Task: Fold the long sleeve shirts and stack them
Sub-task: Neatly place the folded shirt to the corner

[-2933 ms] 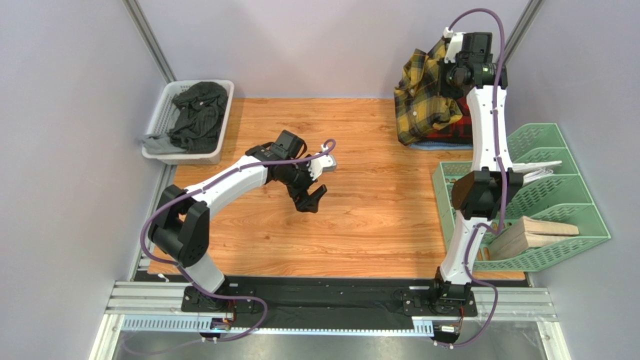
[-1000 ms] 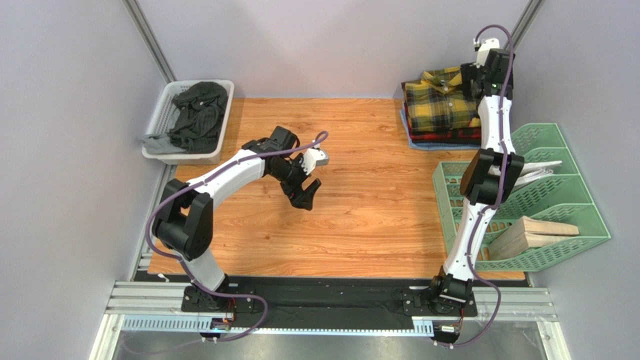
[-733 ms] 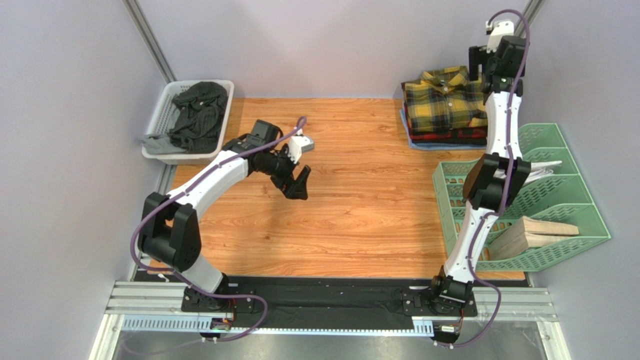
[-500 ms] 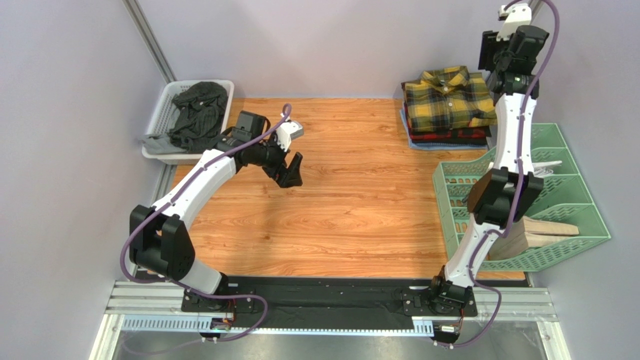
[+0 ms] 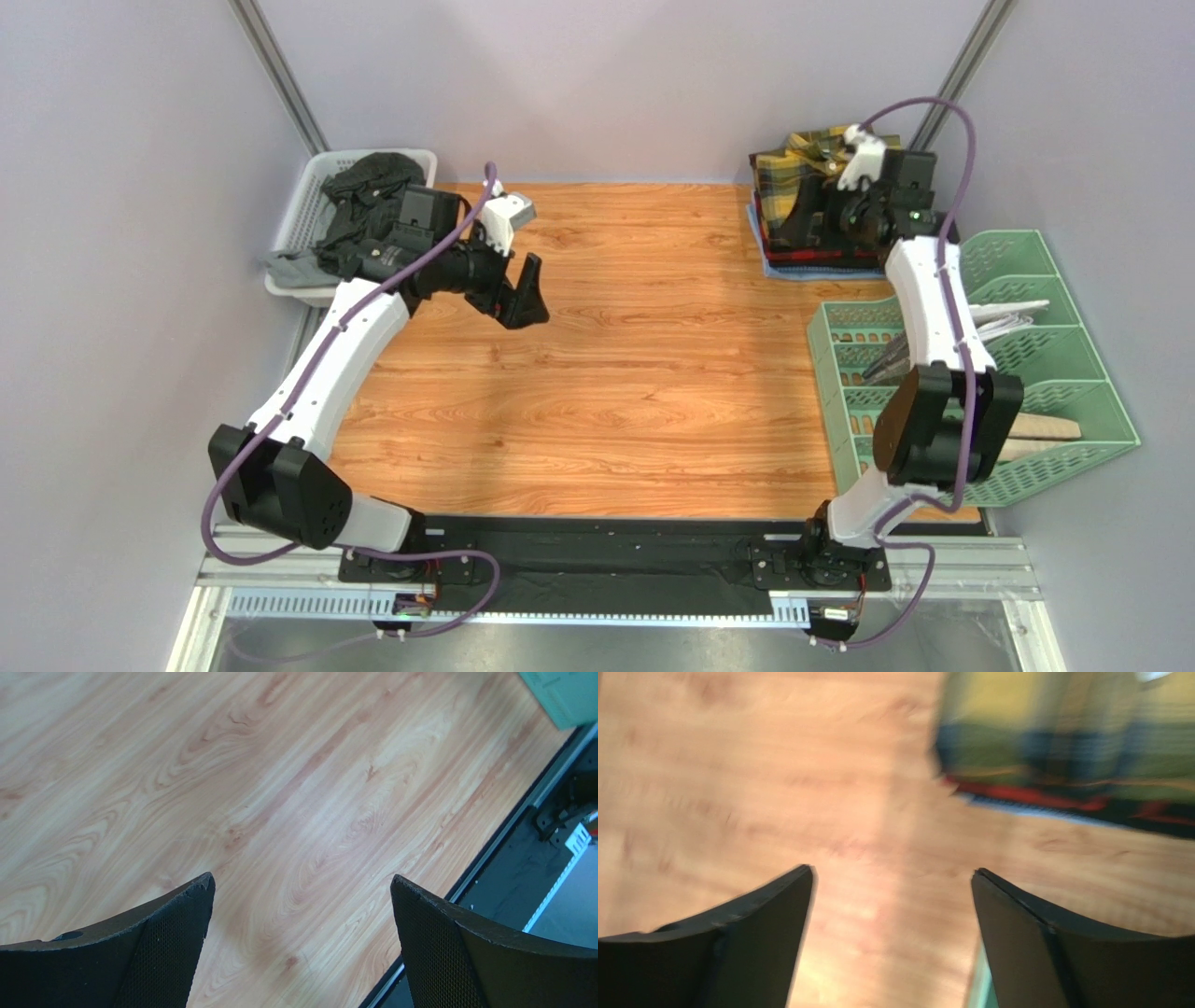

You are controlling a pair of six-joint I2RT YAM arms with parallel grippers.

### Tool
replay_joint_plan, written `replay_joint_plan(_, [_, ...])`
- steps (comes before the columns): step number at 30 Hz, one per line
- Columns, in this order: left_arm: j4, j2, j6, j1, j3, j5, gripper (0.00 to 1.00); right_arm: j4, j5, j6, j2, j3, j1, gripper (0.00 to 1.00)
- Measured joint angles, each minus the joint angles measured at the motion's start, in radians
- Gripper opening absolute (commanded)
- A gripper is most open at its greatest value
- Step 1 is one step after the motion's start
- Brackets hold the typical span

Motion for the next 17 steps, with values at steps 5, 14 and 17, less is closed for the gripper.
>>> replay_joint_plan(5, [-0.055,-0.01,-0.004,0.041,0.028,-0.062,0.99,-0.051,-0.028,-0.037,-0.229,-0.258,0.165,1.0])
replay_joint_plan(14, [-0.085,-0.071,0.001,0.04,-0.191,-0.181,0.99,-0.069,0.024,-0.069,-0.519,-0.579,0.337,1.0])
replay_joint_plan(17, [-0.084,-0.072,0.002,0.04,-0.216,-0.216,0.99,-0.08,0.041,-0.071,-0.575,-0.632,0.335,1.0])
